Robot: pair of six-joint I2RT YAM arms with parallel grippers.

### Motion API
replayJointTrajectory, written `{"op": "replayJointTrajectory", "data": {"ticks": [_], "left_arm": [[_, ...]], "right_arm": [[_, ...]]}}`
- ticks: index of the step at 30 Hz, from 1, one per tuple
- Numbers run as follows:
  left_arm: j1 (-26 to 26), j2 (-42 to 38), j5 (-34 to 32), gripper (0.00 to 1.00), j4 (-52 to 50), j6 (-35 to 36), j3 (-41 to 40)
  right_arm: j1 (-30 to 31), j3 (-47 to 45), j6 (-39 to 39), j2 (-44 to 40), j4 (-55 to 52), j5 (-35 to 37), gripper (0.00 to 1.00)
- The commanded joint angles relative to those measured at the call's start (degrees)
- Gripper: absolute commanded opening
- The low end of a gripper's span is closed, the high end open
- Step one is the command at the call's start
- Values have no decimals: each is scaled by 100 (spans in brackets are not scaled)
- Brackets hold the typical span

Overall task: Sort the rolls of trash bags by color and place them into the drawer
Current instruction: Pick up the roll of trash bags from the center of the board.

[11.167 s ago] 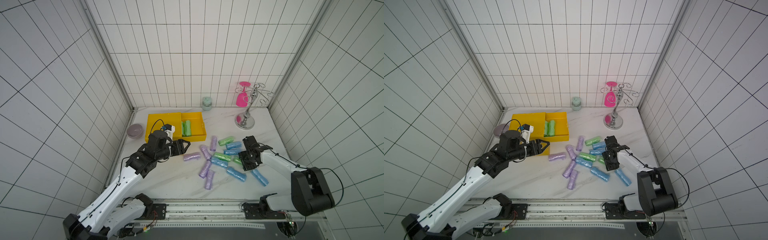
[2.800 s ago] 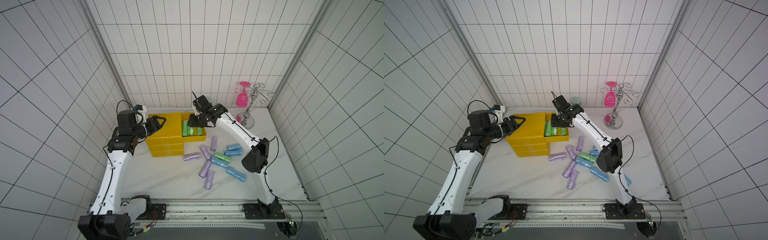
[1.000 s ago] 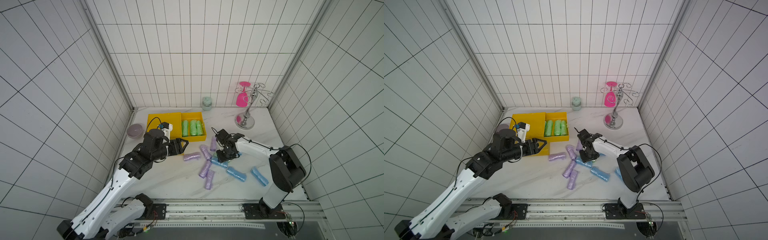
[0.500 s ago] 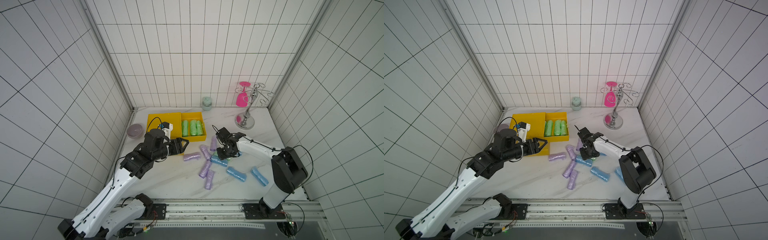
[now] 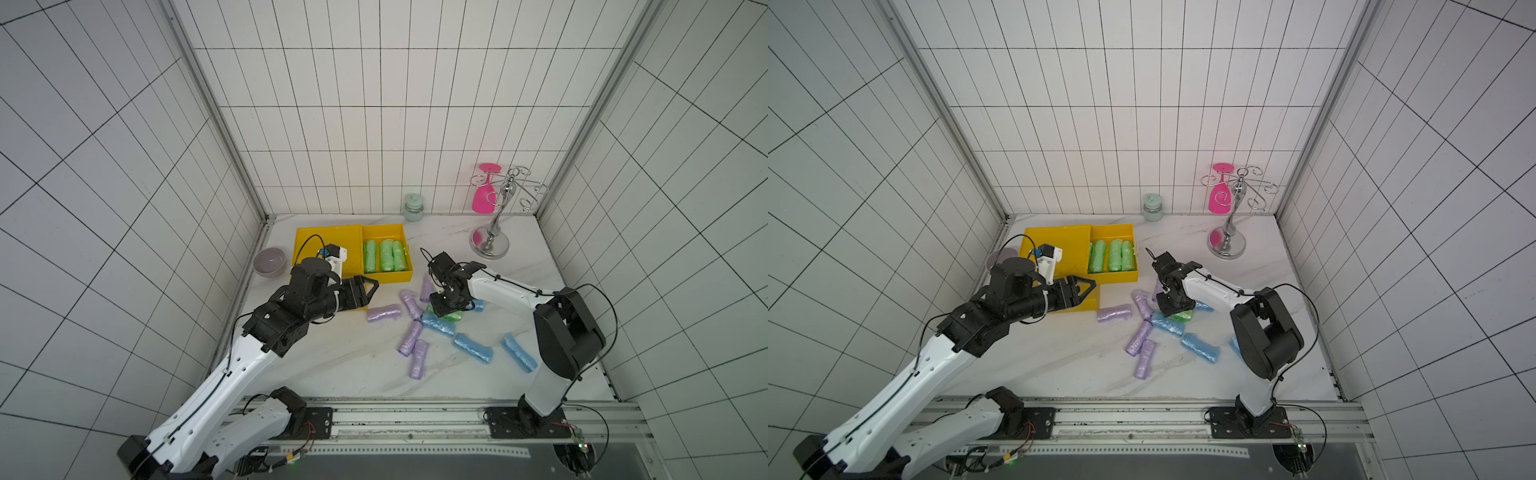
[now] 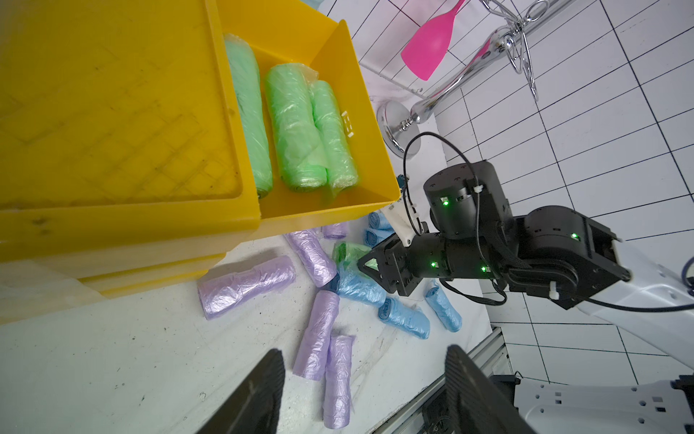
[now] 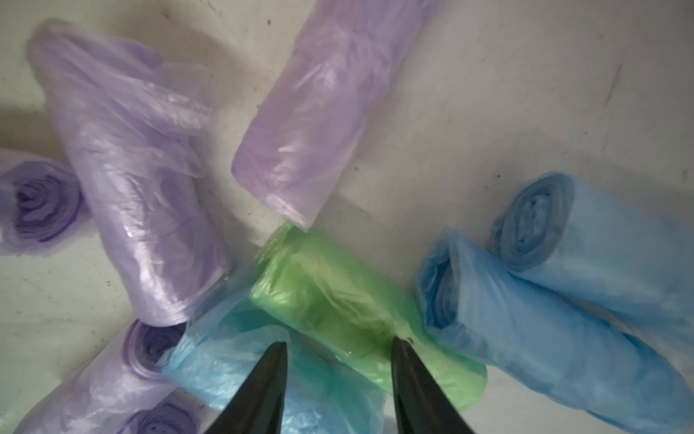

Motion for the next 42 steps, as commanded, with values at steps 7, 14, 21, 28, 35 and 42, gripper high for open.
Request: {"op": "replayJointTrajectory", "data": {"ticks": [7,14,21,28,35,42], "left_arm": [[-20,-64,37,67,132,-32,-104],[-19,-39,34,67,132,-27,-78],[-26,-14,49,67,159,-40,-79],[-25,7,65,67,168,-56,-52],[-21,7,65,67,173,-26,-31],[-24,-17,94,67,194,-55,-34]], "right_arm": [[-247,292,-22,292,-75,204,52],[-429,248,14,483,-86,92,52],[-445,272,36,613,-122,86,53],[-440,381,67,553,-180,103,52],[-442,266,651,28,-198,-615,49],[-441,211,1052,-476,-172,-866,48]]}}
